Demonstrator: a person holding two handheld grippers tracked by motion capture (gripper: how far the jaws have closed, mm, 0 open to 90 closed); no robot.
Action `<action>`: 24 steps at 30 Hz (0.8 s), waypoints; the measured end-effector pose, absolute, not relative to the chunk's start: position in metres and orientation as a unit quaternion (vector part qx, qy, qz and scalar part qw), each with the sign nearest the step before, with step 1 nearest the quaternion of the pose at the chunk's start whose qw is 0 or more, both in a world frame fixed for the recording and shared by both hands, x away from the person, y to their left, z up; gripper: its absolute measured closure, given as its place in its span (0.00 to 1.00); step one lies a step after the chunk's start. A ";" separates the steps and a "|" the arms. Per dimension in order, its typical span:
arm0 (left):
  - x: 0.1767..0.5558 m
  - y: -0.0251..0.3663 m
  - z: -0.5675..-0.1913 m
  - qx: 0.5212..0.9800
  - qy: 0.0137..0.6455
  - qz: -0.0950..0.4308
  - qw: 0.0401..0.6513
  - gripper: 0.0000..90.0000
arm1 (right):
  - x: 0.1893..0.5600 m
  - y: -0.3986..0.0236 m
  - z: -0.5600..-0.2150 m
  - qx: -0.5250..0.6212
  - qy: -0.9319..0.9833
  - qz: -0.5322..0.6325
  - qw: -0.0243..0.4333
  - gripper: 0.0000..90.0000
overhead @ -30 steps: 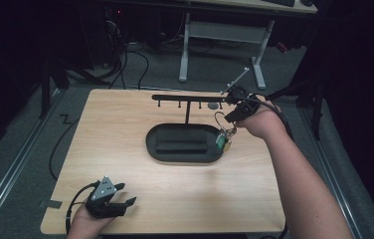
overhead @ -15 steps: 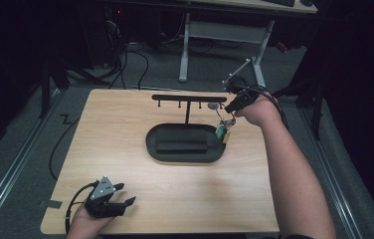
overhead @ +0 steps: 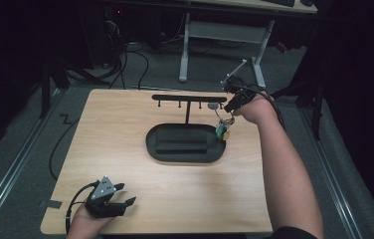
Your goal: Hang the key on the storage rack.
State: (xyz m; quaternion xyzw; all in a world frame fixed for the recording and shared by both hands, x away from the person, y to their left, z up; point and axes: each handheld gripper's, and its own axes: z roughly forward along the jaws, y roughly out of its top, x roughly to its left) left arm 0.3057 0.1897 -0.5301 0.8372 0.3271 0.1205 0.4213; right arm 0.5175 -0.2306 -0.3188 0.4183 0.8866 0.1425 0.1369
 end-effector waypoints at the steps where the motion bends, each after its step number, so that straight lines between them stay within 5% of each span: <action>1: 0.306 0.190 -0.530 0.837 0.327 0.121 0.421 0.37 | 0.518 -0.229 -0.320 0.422 0.885 0.139 0.139 0.96; 24: 0.306 0.188 -0.531 0.840 0.325 0.117 0.419 0.37 | 0.509 -0.231 -0.311 0.418 0.877 0.154 0.181 0.82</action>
